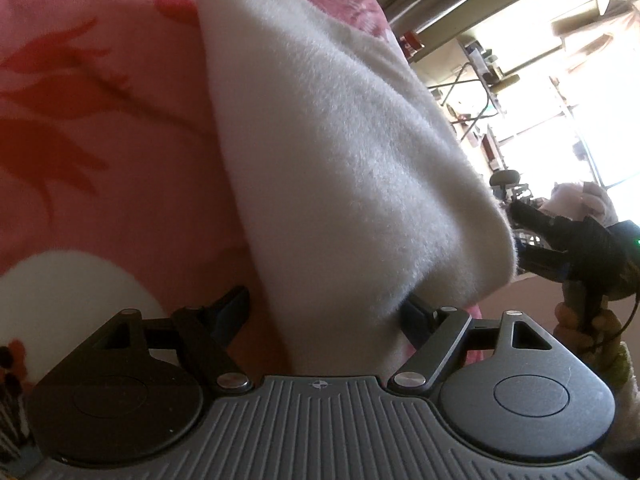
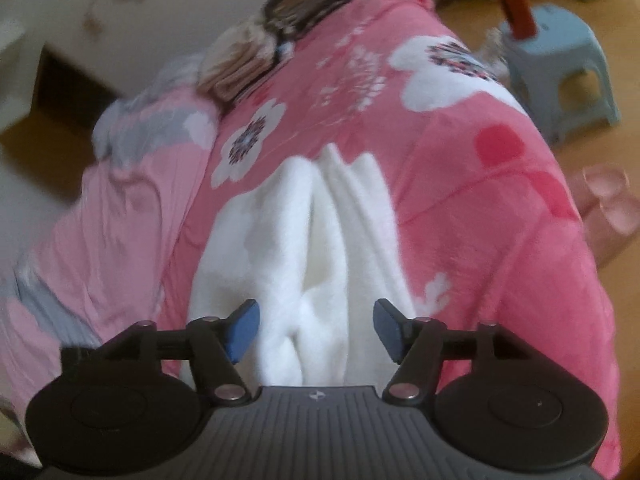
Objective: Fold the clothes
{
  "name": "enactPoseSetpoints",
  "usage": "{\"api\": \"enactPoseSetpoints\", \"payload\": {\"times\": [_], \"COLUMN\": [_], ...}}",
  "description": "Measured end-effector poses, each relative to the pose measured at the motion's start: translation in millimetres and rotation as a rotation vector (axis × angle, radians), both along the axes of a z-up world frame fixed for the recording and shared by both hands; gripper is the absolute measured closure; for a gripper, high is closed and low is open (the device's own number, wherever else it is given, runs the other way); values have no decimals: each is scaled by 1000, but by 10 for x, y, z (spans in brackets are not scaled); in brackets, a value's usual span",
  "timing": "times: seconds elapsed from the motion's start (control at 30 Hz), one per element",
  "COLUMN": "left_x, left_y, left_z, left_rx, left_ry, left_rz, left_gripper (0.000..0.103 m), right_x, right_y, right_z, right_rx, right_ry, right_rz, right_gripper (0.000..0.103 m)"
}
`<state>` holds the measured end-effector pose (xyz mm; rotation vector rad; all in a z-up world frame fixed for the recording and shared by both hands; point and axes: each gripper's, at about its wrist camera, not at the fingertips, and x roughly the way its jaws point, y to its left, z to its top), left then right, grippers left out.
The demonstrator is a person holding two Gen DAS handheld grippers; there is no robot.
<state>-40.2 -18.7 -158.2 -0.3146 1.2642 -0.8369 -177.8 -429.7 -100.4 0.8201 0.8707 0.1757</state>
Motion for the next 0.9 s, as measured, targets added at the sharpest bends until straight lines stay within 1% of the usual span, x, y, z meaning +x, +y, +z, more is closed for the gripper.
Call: {"api": "enactPoseSetpoints", "payload": {"times": [0.07, 0.13, 0.3, 0.47, 0.57, 0.8, 0.9], "left_x": [6, 11, 21, 17, 22, 28, 25], "left_y": [0, -3, -3, -17, -14, -3, -22], "left_z": [-4, -9, -23, -4, 10, -1, -9], "left_rx": [1, 0, -1, 5, 11, 16, 16], "left_ry": [0, 1, 5, 2, -2, -1, 0], "left_rz": [1, 1, -1, -3, -6, -8, -9], "left_gripper": [24, 24, 24, 24, 24, 24, 24], "right_x": [9, 15, 35, 147, 267, 520, 571], "right_y": [-61, -74, 1, 147, 190, 240, 215], "right_z": [-45, -98, -186, -202, -200, -203, -211], "right_rx": [32, 56, 120, 124, 98, 64, 77], "right_ry": [30, 61, 82, 86, 78, 61, 53], "right_rz": [-19, -14, 22, 92, 123, 165, 154], "right_gripper": [32, 29, 29, 28, 27, 27, 27]}}
